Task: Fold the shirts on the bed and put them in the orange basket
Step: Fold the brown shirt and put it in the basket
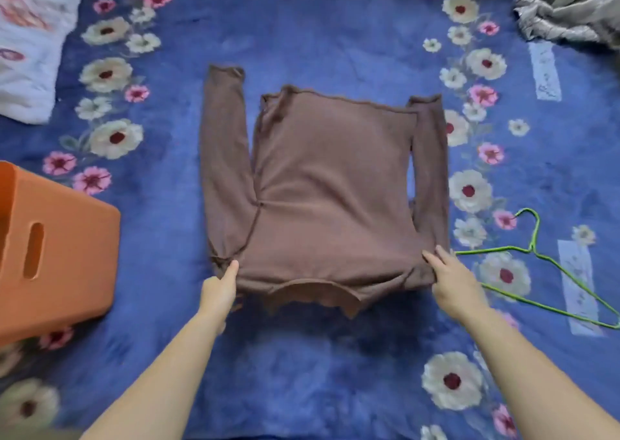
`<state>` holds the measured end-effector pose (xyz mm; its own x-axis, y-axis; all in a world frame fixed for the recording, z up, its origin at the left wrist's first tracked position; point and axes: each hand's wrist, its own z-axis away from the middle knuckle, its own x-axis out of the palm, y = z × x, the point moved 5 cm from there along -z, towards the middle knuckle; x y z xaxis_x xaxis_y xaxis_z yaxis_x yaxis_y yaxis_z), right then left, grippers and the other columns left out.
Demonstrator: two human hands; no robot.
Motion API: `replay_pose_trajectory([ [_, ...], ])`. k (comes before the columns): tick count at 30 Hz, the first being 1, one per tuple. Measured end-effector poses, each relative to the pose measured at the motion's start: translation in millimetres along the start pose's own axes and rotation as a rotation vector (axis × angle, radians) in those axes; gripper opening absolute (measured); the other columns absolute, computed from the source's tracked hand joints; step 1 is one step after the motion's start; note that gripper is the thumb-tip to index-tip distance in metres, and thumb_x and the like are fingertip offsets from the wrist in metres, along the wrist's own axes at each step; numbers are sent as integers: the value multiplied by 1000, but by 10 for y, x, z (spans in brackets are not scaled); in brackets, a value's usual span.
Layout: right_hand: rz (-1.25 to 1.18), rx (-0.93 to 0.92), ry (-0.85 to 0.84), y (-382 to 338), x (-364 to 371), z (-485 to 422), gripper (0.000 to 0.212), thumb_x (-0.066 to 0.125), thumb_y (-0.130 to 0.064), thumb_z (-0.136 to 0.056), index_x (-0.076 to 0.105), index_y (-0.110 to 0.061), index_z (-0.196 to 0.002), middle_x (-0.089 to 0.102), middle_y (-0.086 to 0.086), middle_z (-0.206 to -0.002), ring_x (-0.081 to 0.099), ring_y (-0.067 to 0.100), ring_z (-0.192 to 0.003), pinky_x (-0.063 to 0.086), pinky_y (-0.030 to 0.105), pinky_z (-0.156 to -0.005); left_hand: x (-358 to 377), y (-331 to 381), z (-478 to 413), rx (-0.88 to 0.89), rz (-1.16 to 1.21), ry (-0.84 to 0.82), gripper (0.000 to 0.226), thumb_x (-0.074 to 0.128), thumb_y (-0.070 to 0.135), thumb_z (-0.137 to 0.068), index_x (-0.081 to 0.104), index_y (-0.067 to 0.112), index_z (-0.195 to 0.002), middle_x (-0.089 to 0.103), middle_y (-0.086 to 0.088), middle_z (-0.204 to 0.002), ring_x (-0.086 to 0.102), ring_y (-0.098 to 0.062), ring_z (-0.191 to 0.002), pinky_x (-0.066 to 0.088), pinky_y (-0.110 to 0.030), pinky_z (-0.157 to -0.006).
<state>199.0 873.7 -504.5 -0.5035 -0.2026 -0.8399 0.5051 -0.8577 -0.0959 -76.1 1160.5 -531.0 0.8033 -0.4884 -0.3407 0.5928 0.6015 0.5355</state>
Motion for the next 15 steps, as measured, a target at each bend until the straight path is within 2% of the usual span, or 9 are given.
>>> replay_pose_trajectory([
  [1,-35,77,-74,35,342,9,62,50,-8,-90,29,-11,-148,19,17,-156,25,33,-142,26,37,-111,85,-303,-92,-139,73,-48,32,51,32,-97,55,4,-112,59,-16,-115,57,-32,-100,48,-36,-77],
  [3,-317,273,-44,33,831,78,57,53,-11,-89,35,-1,-142,33,25,-145,35,36,-132,31,39,-105,226,-701,-218,-252,160,-73,25,51,28,-97,56,10,-115,58,-12,-114,57,-28,-104,47,-37,-85],
  [5,-692,583,93,-27,1126,194,43,60,-13,-87,48,8,-123,50,28,-126,45,39,-119,34,40,-98,309,-895,-316,-201,195,-44,17,63,31,-89,59,16,-94,62,-10,-108,58,-24,-96,49,-36,-85],
  [7,-979,870,143,-162,1402,292,48,65,-35,-84,57,7,-105,59,22,-108,55,39,-108,42,44,-95,351,-1084,-473,-137,168,11,35,76,43,-67,53,18,-75,62,-6,-91,56,-21,-84,52,-42,-88],
  [9,-1167,964,126,-317,1686,315,64,65,-63,-66,60,-1,-82,61,17,-87,62,36,-88,49,52,-88,409,-1183,-524,-122,132,54,45,75,50,-60,48,17,-70,57,-5,-82,53,-19,-80,51,-46,-88],
  [11,-1314,904,57,-568,1782,312,53,72,-58,-68,54,-8,-67,58,11,-76,57,28,-75,53,50,-82,455,-1123,-444,-78,93,113,40,64,45,-83,51,8,-79,53,-7,-89,49,-19,-87,46,-39,-84],
  [13,-1525,850,19,-763,1788,280,34,71,-37,-82,56,-7,-78,61,8,-88,59,23,-82,52,41,-77,439,-1067,-336,3,-13,229,38,45,35,-99,52,-2,-97,55,-14,-107,51,-24,-100,39,-34,-88],
  [14,-1608,853,23,-802,1803,265,30,66,-32,-88,57,-4,-93,62,9,-102,61,24,-92,53,39,-80,419,-1060,-283,42,-37,285,42,40,33,-101,51,-6,-107,55,-18,-119,50,-29,-111,36,-34,-93],
  [15,-1638,869,64,-800,1785,275,36,61,-33,-92,55,-2,-110,59,9,-116,60,27,-103,52,40,-87,394,-1075,-215,66,-63,322,46,36,32,-102,49,-9,-119,50,-21,-131,46,-32,-122,33,-35,-101],
])
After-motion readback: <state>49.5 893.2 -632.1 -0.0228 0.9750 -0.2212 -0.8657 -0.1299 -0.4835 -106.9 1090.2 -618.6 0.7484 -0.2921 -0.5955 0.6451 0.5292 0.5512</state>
